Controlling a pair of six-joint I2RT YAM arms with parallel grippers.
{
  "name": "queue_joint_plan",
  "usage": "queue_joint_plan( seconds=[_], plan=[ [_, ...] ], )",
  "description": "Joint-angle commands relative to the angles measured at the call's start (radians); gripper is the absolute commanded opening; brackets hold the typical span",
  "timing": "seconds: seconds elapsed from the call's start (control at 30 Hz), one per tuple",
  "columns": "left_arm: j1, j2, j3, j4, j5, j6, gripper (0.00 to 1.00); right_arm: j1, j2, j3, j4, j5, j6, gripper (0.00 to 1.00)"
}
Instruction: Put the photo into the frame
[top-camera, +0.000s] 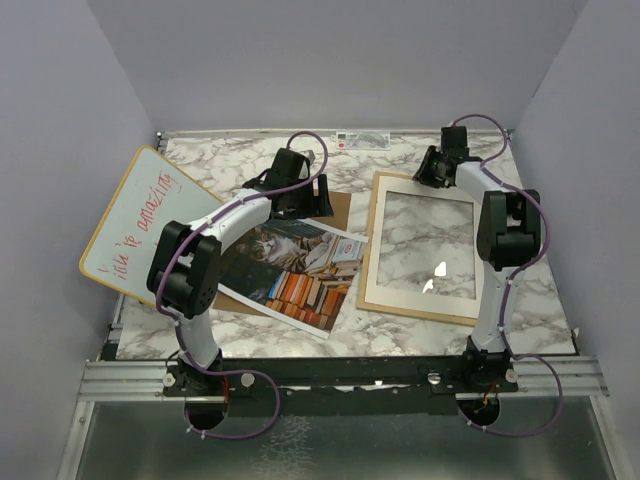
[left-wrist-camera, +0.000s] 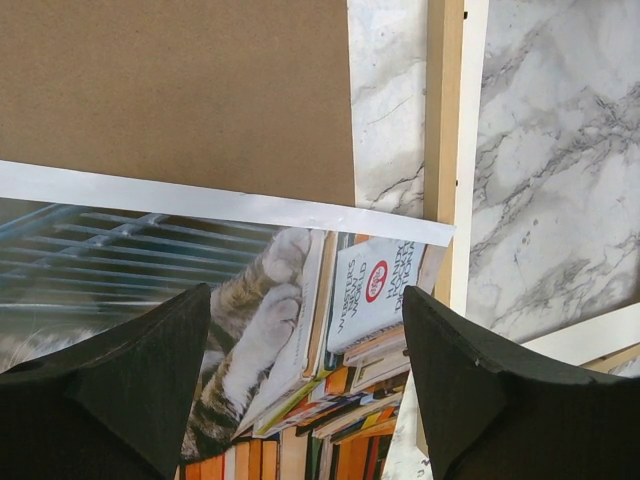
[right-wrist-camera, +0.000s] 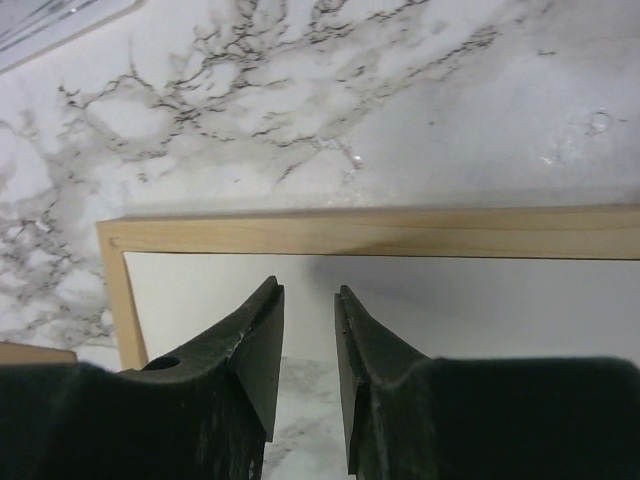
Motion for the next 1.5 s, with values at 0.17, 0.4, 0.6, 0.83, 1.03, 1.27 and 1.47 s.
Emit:
queue_joint_plan(
  seconds=[0.17, 0.4, 0.6, 0.83, 1.03, 1.27, 1.47],
  plan=[
    [0.000, 0.017, -0.005, 0.014, 0.022, -0.005, 0.78, -0.002, 0.069, 0.055, 0.027, -0.158, 0.003, 0.32],
    [0.000, 0.024, -0.005, 0.014, 0.022, -0.005, 0.78, 0.010, 0.099, 0.049, 0.000, -0.160, -0.019, 0.32],
    [0.000, 0.022, -0.010, 0.016, 0.021, -0.005, 0.77, 0.011, 0.066, 0.020, -0.017, -0.133, -0.045, 0.32],
    [0.000, 0.019, -0.004, 0.014, 0.019, -0.005, 0.77, 0.009, -0.036, 0.006, -0.007, -0.047, -0.039, 0.32],
    [0.000, -0.001, -0.008, 0.016, 0.010, 0.001, 0.77, -0.040, -0.115, 0.006, -0.047, 0.061, -0.024, 0.33],
    [0.000, 0.003, -0.019, 0.016, 0.007, 0.009, 0.77, -0.143, -0.116, -0.042, -0.108, 0.124, -0.026, 0.39],
    [0.000, 0.015, -0.015, 0.016, 0.010, 0.011, 0.78, -0.187, -0.109, -0.085, -0.101, 0.131, -0.016, 0.47]
  ],
)
